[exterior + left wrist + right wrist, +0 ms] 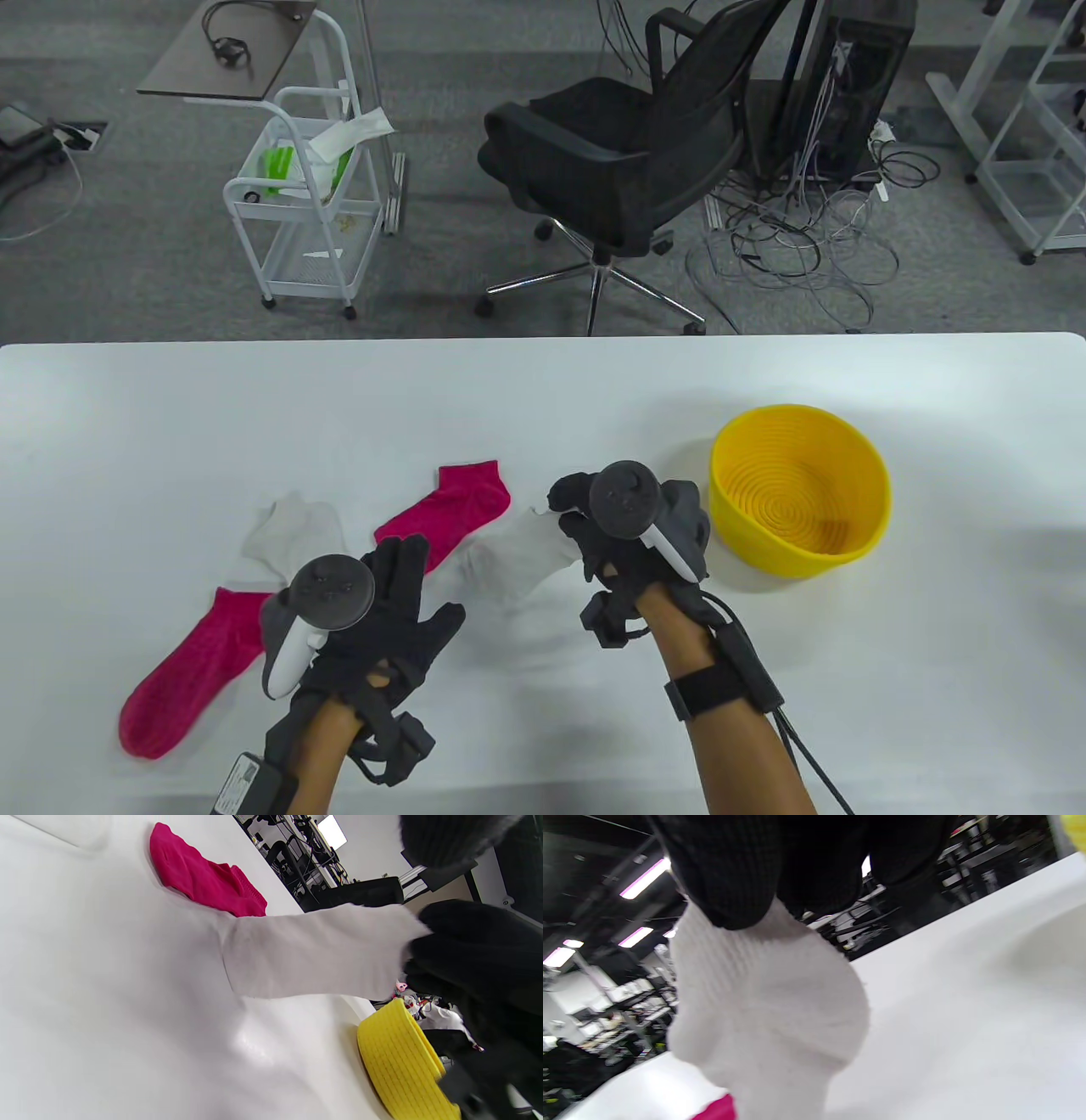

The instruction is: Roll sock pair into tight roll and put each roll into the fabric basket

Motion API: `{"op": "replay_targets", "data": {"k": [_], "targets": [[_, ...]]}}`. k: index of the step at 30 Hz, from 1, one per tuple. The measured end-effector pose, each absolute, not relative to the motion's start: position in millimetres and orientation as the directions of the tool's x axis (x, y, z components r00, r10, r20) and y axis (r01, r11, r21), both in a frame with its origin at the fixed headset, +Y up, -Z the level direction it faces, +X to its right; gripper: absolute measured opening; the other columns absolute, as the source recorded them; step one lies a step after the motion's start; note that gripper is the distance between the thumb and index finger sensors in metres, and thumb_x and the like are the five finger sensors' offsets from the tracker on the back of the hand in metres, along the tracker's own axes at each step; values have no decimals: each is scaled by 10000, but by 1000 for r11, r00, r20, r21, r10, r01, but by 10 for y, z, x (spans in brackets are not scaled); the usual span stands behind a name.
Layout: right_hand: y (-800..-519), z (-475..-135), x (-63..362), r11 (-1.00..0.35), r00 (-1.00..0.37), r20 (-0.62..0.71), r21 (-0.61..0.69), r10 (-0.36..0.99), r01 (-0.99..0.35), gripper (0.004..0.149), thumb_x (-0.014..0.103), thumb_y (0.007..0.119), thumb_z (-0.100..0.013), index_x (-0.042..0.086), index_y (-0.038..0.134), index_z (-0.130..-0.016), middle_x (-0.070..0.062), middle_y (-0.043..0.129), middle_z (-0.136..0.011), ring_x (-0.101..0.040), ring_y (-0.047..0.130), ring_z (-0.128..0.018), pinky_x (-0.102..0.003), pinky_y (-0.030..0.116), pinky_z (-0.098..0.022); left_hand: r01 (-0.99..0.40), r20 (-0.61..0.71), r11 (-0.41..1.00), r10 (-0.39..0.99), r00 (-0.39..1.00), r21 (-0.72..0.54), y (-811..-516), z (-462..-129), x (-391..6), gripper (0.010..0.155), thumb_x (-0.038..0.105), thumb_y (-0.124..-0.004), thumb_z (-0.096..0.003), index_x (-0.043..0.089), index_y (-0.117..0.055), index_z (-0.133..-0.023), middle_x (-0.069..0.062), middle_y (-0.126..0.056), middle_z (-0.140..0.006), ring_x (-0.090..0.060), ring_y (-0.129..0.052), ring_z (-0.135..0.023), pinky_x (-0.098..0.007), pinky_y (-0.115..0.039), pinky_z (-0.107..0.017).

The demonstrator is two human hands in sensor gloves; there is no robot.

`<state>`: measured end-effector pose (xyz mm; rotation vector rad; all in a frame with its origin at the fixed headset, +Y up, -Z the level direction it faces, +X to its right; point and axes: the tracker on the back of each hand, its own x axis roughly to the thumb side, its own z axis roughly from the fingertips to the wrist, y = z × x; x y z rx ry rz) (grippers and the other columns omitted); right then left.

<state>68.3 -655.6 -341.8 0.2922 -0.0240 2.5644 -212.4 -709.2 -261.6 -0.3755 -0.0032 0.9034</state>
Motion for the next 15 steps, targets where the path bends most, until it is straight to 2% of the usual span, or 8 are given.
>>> {"op": "replay_targets", "data": {"k": [4,10,15], "targets": [[-6280,-3140,666,-817,-758,332,77,561,-571,439,309,925,-368,403,775,-769,107,884,-840,-156,881,-784,-517,690,-669,-794,-169,533,788,592,-292,-7072,-2623,-2199,843,646,-671,-391,446,-128,-1005,85,0,-1115,-244,31,-1067,-561,-40,-714],[-5991,-2742,614,-799,-667,446,260,597,-542,433,313,927,-373,392,787,-776,92,890,-838,-165,883,-775,-529,683,-674,-818,-194,509,803,563,-268,-7085,-2645,-2289,842,642,-674,-392,443,-136,-1008,82,-3,-1116,-247,29,-1067,-561,-40,-714],[-6074,-2710,543,-741,-609,425,433,670,-512,435,324,924,-378,385,793,-788,82,899,-837,-169,895,-764,-529,690,-670,-824,-216,501,803,556,-263,-7117,-2660,-2325,842,641,-674,-392,443,-136,-1007,82,-3,-1116,-247,30,-1067,-560,-40,-714]]}}
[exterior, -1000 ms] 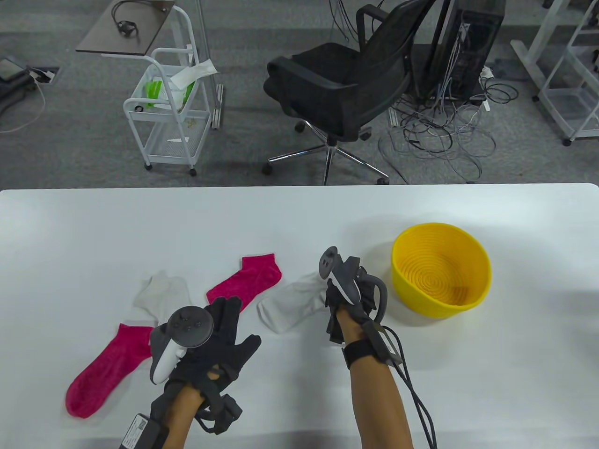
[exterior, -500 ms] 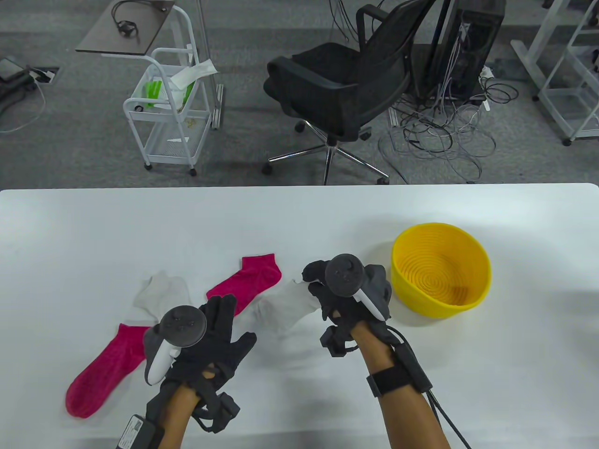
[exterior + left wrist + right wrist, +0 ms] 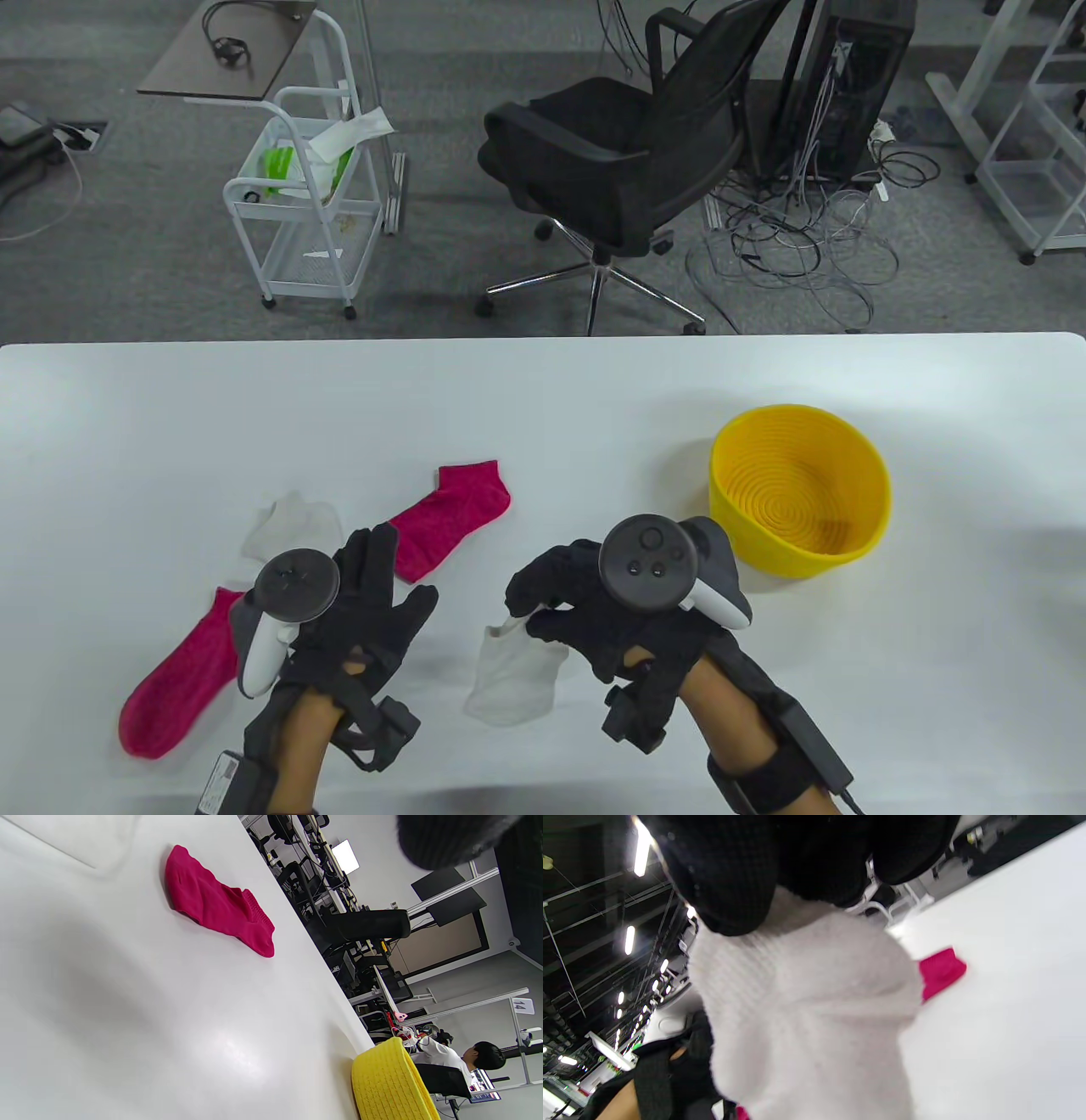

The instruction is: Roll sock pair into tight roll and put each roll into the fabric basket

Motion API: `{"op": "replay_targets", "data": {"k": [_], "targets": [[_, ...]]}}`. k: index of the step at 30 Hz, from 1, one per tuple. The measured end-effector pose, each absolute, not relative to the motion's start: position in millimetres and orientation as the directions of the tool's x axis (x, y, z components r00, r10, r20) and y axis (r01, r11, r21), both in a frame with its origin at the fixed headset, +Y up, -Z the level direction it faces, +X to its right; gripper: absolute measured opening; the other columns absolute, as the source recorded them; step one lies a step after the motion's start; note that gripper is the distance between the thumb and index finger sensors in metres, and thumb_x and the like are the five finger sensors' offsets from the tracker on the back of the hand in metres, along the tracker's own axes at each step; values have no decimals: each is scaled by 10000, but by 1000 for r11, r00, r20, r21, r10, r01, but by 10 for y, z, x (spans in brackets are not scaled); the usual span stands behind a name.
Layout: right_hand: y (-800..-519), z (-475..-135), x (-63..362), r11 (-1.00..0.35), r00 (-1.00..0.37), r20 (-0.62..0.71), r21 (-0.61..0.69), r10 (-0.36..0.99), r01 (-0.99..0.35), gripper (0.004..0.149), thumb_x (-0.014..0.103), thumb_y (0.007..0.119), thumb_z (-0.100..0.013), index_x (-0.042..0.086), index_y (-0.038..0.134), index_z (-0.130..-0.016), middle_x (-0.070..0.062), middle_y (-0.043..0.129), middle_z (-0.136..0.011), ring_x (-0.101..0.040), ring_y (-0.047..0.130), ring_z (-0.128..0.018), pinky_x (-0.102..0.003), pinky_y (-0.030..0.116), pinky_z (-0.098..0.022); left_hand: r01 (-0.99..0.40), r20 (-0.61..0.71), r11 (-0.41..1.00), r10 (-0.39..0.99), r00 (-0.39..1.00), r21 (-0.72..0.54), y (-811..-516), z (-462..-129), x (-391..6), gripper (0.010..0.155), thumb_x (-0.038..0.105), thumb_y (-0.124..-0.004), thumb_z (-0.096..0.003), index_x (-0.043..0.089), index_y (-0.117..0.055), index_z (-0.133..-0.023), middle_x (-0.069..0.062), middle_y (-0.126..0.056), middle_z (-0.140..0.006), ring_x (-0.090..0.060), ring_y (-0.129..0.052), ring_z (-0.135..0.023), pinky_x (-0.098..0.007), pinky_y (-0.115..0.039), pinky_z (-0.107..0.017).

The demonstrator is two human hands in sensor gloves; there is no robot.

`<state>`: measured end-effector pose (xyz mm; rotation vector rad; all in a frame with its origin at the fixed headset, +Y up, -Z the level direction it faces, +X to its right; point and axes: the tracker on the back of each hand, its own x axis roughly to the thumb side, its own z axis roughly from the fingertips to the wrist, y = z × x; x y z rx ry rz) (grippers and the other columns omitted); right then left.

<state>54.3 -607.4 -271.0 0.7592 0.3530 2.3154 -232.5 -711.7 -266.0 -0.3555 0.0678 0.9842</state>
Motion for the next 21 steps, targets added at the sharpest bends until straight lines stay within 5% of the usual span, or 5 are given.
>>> {"op": "replay_targets", "data": {"k": [10,21], "targets": [[-7075,-3304,401,-778,-814,127,407,567,-479,441,313,904,-393,390,763,-804,100,860,-866,-161,857,-801,-526,653,-699,-822,-245,499,791,561,-274,-7154,-2673,-2351,841,640,-675,-394,440,-135,-1008,79,-4,-1116,-249,31,-1066,-560,-41,-714],[-7453,-3618,347,-829,-876,-6,322,482,-458,438,315,892,-400,411,754,-805,131,849,-882,-144,850,-825,-526,638,-718,-801,-254,518,766,590,-301,-7178,-2679,-2319,843,640,-673,-395,439,-131,-1009,76,0,-1115,-251,33,-1064,-560,-44,-715]]}}
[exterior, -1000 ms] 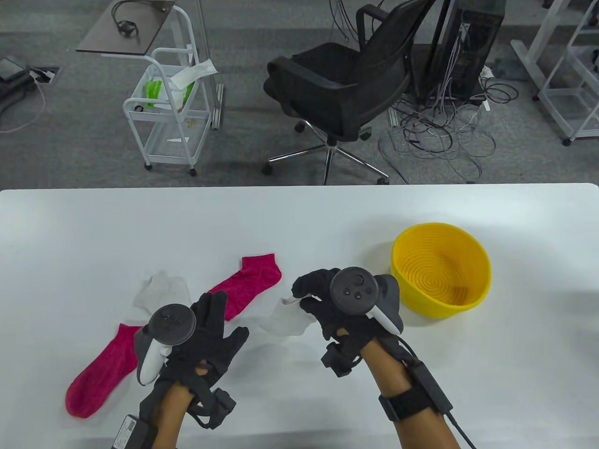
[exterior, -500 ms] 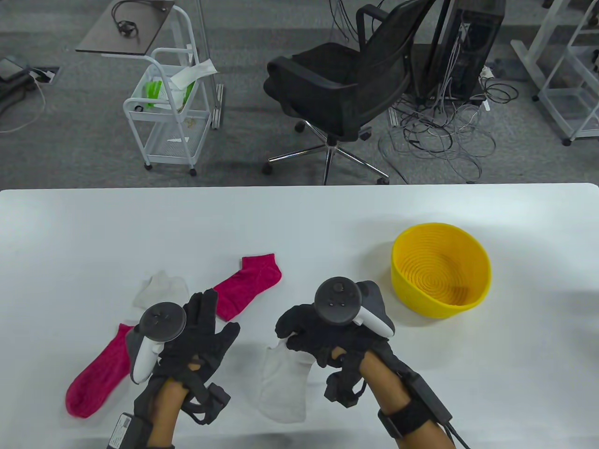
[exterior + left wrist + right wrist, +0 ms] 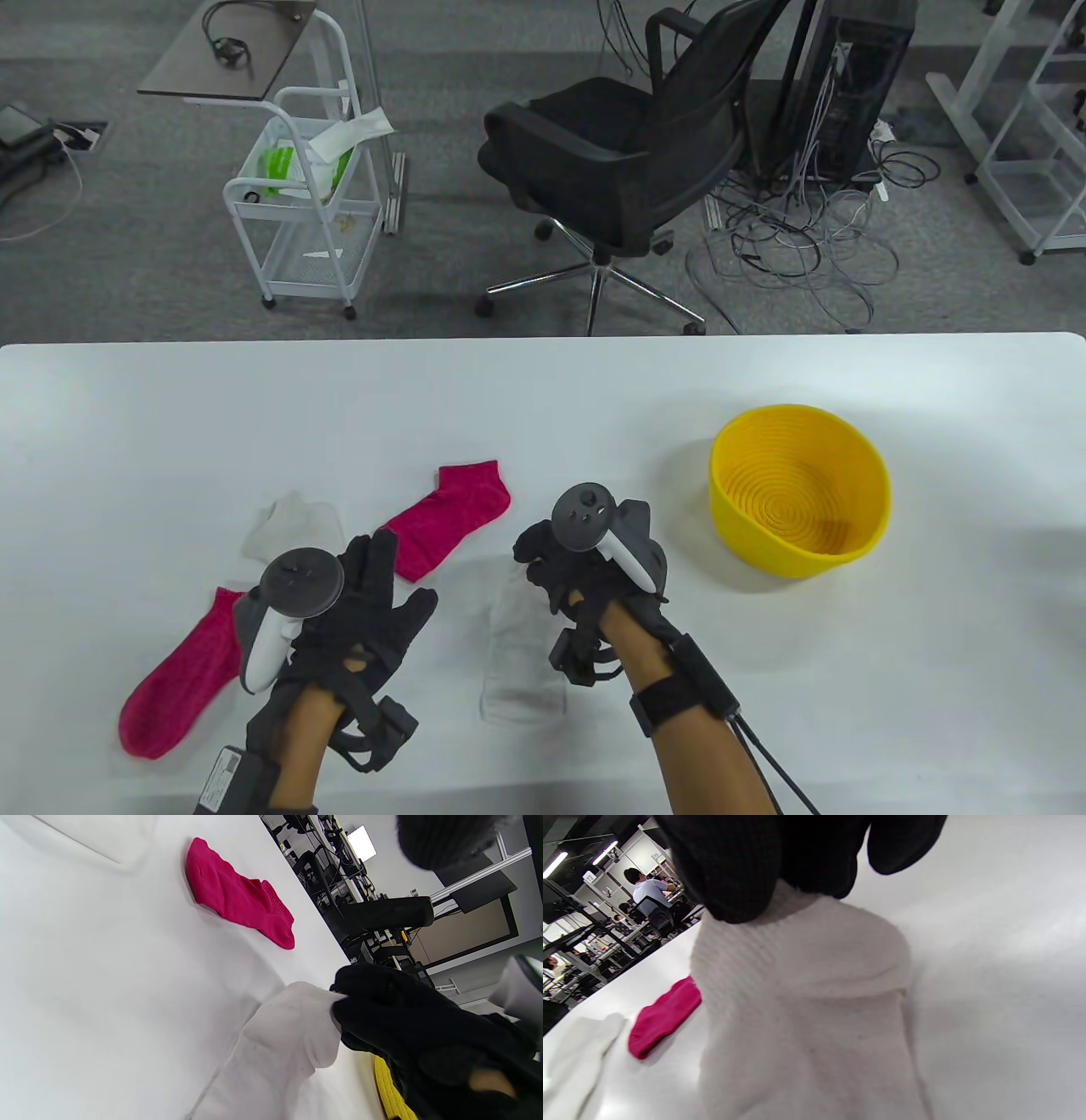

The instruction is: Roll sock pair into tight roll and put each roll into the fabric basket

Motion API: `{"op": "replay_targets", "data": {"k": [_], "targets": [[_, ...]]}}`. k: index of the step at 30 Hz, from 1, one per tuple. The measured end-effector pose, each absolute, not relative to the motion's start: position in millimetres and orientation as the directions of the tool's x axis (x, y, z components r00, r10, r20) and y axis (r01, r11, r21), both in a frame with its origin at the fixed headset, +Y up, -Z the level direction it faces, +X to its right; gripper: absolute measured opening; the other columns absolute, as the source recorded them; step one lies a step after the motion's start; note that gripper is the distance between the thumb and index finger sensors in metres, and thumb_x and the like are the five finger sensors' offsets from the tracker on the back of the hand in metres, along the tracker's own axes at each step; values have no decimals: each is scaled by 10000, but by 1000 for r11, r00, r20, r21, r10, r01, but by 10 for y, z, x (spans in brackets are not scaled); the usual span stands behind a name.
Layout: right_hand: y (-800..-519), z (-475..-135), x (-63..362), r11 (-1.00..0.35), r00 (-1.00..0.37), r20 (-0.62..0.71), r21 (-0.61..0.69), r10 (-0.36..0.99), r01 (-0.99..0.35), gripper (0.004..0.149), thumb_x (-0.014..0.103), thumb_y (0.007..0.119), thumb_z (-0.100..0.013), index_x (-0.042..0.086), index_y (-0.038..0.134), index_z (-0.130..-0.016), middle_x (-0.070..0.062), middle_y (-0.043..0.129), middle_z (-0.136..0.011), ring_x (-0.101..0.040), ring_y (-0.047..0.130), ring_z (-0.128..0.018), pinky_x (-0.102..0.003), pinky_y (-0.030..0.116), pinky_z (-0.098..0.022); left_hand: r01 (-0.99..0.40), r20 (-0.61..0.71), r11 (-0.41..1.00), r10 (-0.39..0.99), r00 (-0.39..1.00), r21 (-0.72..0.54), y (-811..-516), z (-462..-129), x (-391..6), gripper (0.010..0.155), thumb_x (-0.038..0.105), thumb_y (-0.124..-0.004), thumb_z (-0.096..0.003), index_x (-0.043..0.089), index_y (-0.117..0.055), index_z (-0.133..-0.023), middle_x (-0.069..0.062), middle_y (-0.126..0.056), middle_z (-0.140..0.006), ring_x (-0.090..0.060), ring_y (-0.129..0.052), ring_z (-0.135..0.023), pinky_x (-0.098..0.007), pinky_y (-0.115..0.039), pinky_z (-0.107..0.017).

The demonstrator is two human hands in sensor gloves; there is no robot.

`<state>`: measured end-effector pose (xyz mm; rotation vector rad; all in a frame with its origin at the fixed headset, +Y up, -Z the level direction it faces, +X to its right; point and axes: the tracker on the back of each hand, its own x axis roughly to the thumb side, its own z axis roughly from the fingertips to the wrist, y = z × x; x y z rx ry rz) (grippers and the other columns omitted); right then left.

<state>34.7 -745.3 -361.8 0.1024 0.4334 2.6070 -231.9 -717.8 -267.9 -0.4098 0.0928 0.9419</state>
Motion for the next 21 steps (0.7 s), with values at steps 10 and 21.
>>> {"op": "replay_targets", "data": {"k": [10,21], "targets": [[-7604,-3685,370,-914,-944,-52,238,325,-327,601,409,860,-390,407,619,-941,99,703,-1029,-181,733,-971,-568,566,-749,-786,-251,531,752,609,-317,-7192,-2678,-2294,844,642,-673,-394,438,-130,-1008,76,2,-1114,-250,35,-1063,-558,-45,-715],[-7211,-3400,661,-859,-876,53,234,479,-455,797,672,704,-363,355,443,-1046,2,484,-1153,-354,479,-1098,-668,436,-724,-762,-240,549,733,636,-343,-7223,-2668,-2228,846,645,-672,-396,442,-119,-1003,78,19,-1106,-248,42,-1060,-558,-46,-715]]}}
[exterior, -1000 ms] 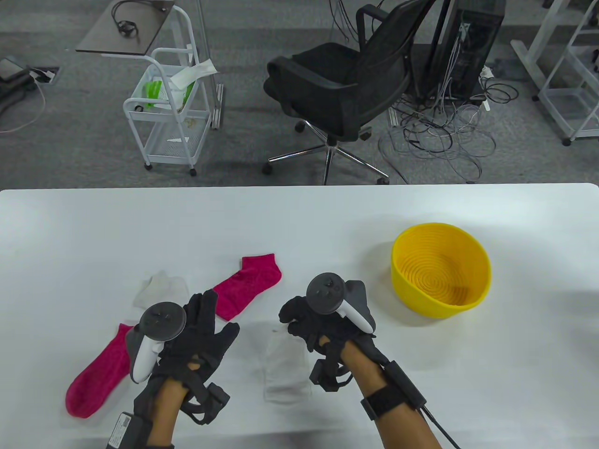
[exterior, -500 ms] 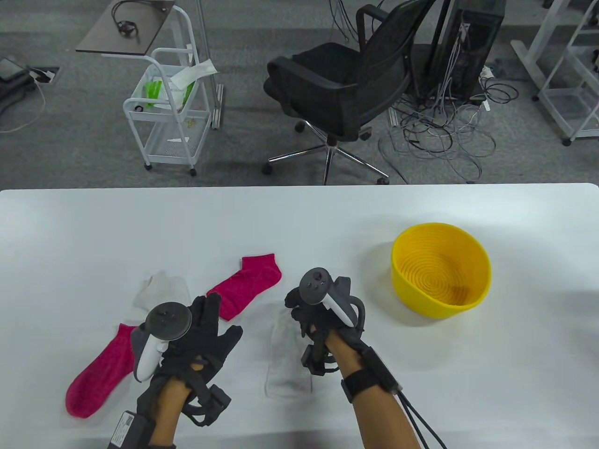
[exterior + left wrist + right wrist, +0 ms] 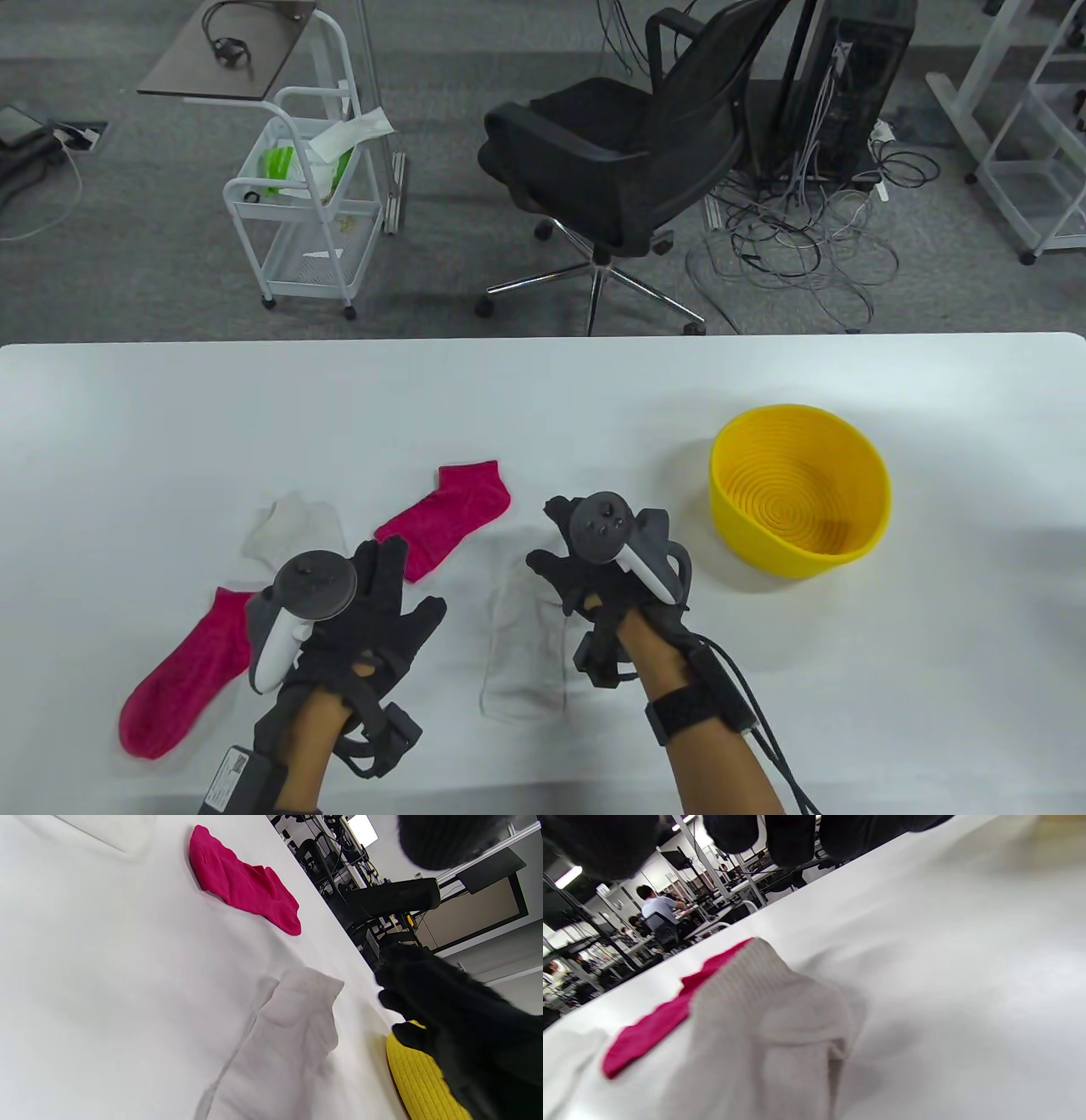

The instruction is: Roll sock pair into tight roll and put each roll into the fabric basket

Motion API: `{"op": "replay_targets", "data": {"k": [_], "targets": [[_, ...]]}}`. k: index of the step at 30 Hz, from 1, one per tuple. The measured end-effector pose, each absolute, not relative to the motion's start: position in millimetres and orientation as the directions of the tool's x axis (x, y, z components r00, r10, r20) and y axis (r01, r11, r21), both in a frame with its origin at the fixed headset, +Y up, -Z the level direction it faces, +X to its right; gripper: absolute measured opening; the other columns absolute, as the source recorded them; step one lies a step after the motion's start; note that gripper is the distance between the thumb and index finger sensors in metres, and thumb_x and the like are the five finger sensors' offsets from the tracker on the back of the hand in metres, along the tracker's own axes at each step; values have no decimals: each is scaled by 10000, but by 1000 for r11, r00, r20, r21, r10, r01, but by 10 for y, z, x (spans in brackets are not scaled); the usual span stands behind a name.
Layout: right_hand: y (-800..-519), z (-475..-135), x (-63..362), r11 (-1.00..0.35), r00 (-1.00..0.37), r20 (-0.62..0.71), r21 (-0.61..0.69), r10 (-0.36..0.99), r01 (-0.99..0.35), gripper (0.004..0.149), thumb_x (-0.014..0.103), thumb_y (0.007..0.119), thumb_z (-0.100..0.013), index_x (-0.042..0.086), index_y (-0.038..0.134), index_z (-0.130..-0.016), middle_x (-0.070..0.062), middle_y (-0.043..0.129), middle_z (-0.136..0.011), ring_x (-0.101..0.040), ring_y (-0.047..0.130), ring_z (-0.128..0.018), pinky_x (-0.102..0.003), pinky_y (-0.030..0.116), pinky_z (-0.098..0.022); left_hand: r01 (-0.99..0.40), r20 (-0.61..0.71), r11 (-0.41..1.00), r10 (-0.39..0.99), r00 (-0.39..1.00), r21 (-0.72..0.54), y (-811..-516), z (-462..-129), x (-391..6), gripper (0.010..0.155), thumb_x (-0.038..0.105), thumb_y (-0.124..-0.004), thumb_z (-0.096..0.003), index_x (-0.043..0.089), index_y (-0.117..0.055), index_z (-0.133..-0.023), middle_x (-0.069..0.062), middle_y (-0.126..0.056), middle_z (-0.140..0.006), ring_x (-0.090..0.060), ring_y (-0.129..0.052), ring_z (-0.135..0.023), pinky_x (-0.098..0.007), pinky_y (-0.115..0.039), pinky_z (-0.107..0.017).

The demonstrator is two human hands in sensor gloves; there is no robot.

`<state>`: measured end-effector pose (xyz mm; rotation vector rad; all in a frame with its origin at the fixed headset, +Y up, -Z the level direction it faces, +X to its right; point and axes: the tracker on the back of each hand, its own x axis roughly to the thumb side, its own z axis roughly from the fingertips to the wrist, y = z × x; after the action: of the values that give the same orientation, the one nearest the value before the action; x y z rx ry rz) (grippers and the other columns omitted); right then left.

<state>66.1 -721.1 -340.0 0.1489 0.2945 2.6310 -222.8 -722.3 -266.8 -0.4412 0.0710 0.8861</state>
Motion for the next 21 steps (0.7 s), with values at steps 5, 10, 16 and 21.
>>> {"op": "replay_targets", "data": {"k": [5,10,16,21], "targets": [[-7006,-3166,776,-838,-845,104,241,524,-490,853,736,659,-353,362,379,-1066,-10,411,-1180,-385,388,-1118,-700,384,-716,-748,-223,559,727,649,-357,-7237,-2661,-2174,845,645,-671,-395,444,-119,-1002,81,20,-1105,-246,41,-1060,-557,-49,-717],[-6897,-2883,877,-813,-817,127,267,562,-518,881,766,631,-352,372,325,-1078,-18,347,-1197,-404,316,-1127,-718,342,-711,-738,-218,566,719,660,-367,-7264,-2658,-2149,847,645,-671,-394,443,-118,-1002,82,21,-1105,-246,41,-1060,-556,-51,-717],[-6957,-2666,939,-807,-812,140,294,566,-512,888,768,624,-356,368,303,-1081,-23,326,-1200,-406,295,-1127,-720,333,-709,-732,-219,566,714,665,-380,-7328,-2673,-2128,845,641,-672,-395,439,-122,-1003,81,15,-1104,-245,33,-1061,-545,-62,-722],[-7146,-2636,1007,-762,-774,108,301,624,-573,889,771,620,-357,363,307,-1081,-29,335,-1197,-409,299,-1123,-720,335,-704,-720,-205,578,707,677,-384,-7362,-2690,-2112,840,636,-676,-392,440,-132,-1001,85,5,-1107,-239,8,-1070,-529,-88,-733]]}}
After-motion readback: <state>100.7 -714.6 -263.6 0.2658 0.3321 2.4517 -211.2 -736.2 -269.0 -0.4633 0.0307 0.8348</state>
